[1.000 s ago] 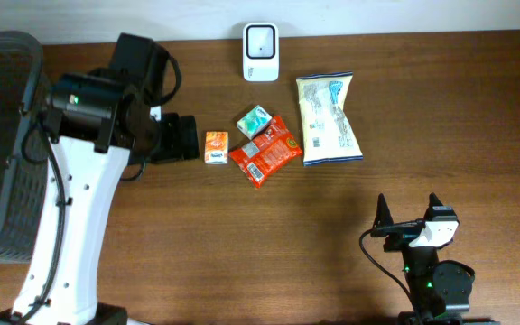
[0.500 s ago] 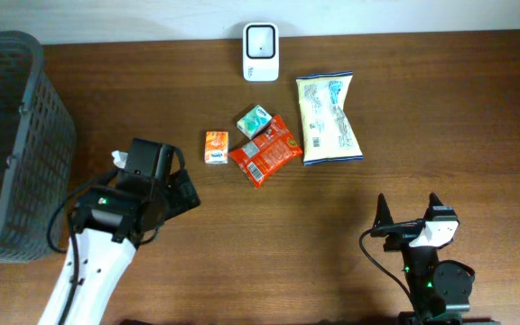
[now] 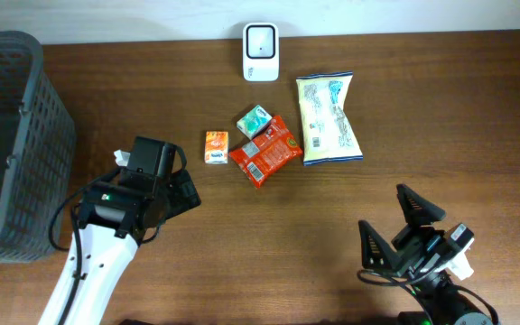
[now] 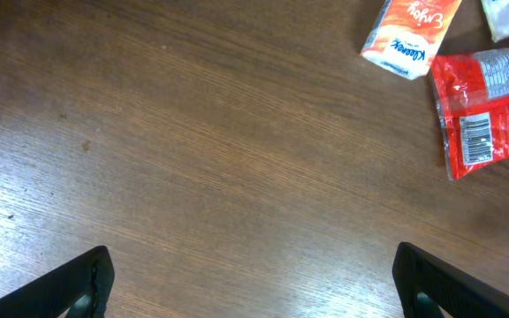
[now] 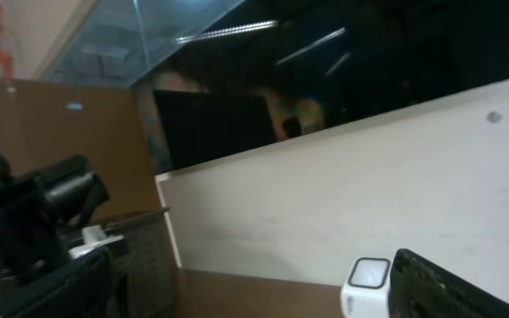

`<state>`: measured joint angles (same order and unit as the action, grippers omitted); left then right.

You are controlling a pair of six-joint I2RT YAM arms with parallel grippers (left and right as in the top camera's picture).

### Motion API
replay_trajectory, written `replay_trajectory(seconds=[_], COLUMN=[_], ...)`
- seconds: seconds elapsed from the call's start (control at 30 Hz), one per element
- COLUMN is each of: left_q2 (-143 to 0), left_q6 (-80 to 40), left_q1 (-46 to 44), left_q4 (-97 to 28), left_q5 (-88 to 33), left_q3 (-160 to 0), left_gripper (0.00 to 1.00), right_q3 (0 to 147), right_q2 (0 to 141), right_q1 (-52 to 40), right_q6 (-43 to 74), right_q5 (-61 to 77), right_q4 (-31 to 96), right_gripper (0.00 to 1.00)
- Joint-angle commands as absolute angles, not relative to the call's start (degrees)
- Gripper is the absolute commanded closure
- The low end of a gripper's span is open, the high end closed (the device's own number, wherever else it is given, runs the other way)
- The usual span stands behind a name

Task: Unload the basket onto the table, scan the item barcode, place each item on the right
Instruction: 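Reach the right gripper to the red candy bag and grasp it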

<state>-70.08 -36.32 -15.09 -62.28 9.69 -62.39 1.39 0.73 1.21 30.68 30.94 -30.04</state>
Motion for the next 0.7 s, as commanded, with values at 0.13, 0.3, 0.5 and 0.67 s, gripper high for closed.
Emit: replay_trajectory(seconds=[0.13,0.3,0.5,0.67], left_q2=[-70.24,-70.24,-70.24,-70.24], left_q6=[-37.10,-37.10,-37.10,-37.10], left_q1=[-15.22,-15.22,-15.22,-15.22], left_q4=[-62.22,-62.24,-62.22,-62.22], left_q5=[10.35,10.35,10.35,10.35], left_q3=[-62.06,-62.06,-62.06,-62.06], left_gripper=[0.01,0.01,0.01,0.01], right_q3=[31.97,60.60,69.93,69.93], right_q2=[22.81,58.70,87.02,90.43], right_q1=[1.52,1.39,-1.91,-18.57], right_q6=[11.84,7.46,23.05,30.26], right_q5=[29.41,52.01,77.71,25.58], right_q4=[-0.27,23.38,7.09,25.19], right_gripper=[0.02,0.02,0.02,0.09])
